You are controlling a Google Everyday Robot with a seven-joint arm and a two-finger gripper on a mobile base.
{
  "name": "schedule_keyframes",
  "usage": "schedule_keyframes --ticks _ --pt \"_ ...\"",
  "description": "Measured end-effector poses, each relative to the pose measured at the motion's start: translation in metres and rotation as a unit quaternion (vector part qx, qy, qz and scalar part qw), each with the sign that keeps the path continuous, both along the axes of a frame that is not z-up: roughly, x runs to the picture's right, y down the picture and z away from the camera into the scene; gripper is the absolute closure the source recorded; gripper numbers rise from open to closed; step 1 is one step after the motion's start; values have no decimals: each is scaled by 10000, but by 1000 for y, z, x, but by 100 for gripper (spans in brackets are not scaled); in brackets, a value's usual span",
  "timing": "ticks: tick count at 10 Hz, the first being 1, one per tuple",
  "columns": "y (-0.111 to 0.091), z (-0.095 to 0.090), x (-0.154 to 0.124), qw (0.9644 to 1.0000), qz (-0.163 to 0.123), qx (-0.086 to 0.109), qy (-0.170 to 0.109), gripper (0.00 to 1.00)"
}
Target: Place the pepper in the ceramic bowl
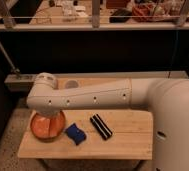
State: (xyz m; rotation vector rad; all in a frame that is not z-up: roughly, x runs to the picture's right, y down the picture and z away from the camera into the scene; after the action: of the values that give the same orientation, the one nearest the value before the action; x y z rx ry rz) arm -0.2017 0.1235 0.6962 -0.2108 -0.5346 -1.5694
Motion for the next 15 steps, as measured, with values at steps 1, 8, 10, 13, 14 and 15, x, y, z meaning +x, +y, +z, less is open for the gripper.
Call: schedule_keyframes --ticks 1,8,10,13,14,15 --pt "1 3 -2 10000 -13 1 -28 65" --pt "-3 12 -10 9998 -82 6 -166 78" --pt "-3 15 -12 9998 -89 3 -196 78" --pt "-2 21 -17 9996 -112 -3 -250 78" --pt "-2 22 -19 9996 -119 -6 -263 78" --pt "-3 24 -19 9996 -121 -4 -273 78"
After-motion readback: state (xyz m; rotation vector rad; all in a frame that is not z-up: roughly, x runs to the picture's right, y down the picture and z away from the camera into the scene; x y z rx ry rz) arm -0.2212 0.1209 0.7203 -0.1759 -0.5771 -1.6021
